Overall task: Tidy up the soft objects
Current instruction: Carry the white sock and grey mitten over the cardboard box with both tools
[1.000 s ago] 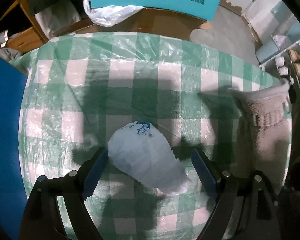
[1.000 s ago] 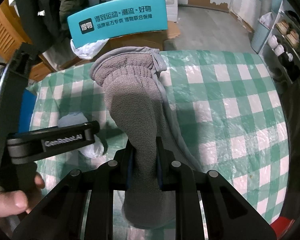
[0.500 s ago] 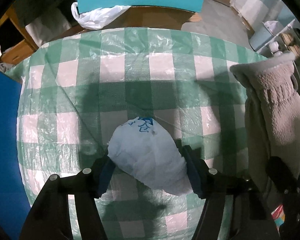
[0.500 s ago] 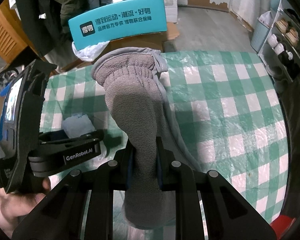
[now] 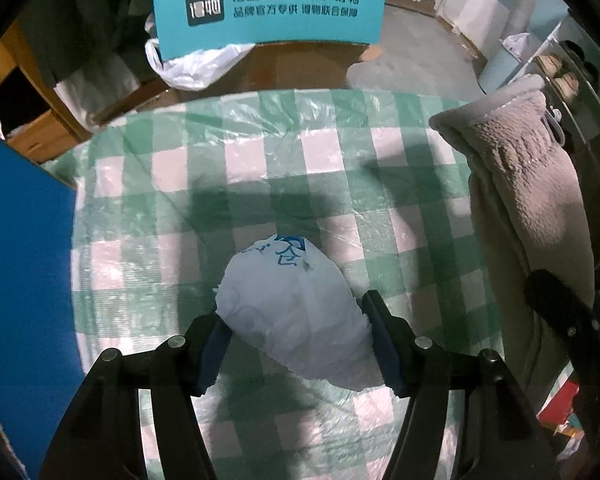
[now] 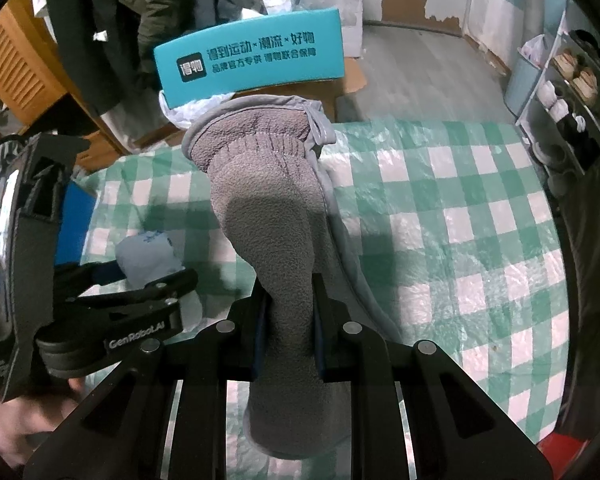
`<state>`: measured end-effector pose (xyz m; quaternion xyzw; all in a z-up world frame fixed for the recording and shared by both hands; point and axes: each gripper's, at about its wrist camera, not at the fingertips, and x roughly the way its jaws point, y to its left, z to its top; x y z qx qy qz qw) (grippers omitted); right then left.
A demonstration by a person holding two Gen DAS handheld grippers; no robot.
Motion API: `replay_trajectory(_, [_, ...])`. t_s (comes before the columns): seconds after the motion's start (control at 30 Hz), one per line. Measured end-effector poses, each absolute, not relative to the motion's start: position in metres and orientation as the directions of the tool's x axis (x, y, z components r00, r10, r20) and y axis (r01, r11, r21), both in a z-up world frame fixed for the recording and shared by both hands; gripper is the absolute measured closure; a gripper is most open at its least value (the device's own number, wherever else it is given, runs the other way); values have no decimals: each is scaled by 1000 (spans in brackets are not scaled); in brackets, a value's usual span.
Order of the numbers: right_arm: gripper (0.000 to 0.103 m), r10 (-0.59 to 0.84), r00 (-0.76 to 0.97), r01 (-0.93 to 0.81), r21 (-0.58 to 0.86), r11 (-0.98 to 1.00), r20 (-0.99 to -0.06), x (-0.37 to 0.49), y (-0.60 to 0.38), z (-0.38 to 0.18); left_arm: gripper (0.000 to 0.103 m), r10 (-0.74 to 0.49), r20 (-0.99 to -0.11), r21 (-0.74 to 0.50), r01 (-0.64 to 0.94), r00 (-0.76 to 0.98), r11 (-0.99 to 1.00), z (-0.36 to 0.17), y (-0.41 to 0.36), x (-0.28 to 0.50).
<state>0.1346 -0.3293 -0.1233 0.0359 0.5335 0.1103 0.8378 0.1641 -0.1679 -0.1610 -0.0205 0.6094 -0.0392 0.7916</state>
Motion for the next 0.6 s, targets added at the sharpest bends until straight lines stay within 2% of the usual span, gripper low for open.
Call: replay_trajectory(0.6, [87, 245, 441, -189, 178, 966, -864, 116, -305, -92, 38, -85, -922, -48, 106, 377, 993, -99, -134, 124])
